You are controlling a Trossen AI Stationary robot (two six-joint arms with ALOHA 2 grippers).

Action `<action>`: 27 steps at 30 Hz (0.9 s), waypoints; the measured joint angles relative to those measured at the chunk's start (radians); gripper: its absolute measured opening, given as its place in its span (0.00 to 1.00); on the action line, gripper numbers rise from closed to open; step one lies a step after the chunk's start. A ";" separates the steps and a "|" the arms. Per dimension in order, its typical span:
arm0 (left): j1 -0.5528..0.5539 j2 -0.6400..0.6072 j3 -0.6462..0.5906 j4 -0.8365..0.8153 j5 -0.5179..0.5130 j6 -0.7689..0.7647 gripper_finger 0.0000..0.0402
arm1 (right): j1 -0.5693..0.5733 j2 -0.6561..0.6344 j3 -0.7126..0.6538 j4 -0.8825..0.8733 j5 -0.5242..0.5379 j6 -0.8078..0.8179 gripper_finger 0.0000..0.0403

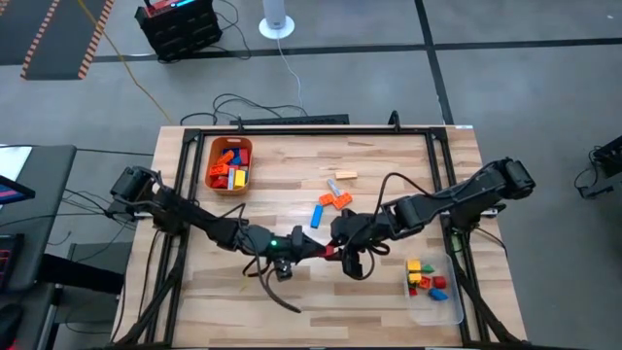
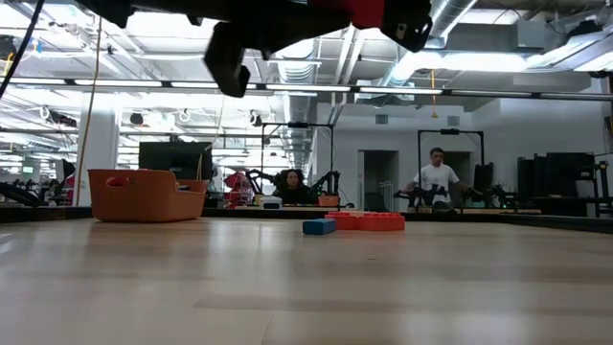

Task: Sort blocks by size
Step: Put the large red wooden block into the orange bin

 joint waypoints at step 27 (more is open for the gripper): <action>0.097 -0.057 0.000 -0.178 -0.014 -0.351 0.11 | -0.063 -0.073 0.027 -0.333 0.022 -0.025 0.57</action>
